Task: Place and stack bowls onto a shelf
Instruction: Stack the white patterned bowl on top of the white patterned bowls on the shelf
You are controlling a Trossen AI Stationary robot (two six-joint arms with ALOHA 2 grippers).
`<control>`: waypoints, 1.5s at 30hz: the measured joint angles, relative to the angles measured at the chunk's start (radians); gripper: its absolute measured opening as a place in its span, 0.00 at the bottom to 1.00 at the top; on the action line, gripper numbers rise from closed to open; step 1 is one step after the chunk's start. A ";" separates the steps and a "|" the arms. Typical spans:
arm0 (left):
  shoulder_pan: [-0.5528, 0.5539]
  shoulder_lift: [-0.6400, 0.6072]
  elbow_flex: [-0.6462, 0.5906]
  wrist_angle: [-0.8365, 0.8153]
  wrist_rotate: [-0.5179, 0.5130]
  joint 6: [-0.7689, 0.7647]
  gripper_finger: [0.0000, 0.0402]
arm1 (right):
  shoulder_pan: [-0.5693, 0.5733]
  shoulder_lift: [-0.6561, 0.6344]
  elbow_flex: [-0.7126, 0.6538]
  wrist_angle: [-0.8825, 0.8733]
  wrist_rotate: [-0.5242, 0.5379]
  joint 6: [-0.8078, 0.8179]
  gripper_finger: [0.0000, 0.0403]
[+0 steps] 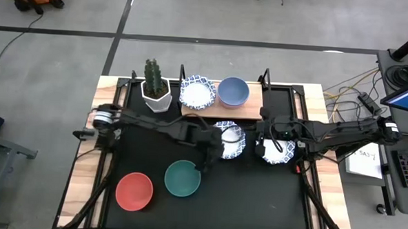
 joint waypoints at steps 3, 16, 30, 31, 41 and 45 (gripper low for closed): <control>0.030 0.073 0.051 -0.065 0.009 0.034 0.38 | 0.000 -0.005 -0.014 0.002 0.000 0.004 0.02; 0.031 0.256 0.165 -0.181 0.007 0.044 0.27 | 0.000 -0.003 -0.020 0.005 0.006 0.013 0.02; 0.026 0.209 0.259 -0.309 -0.002 0.061 0.01 | 0.000 -0.002 -0.028 0.012 0.009 0.016 0.02; 0.026 0.199 0.274 -0.332 -0.011 0.075 0.01 | 0.000 -0.002 -0.028 0.015 0.009 0.015 0.02; 0.032 0.014 0.336 -0.527 -0.119 0.141 0.00 | 0.000 -0.002 -0.027 0.046 0.009 0.027 0.02; 0.062 -0.092 0.304 -0.565 -0.135 0.141 0.00 | 0.000 -0.002 -0.026 0.077 0.009 0.037 0.02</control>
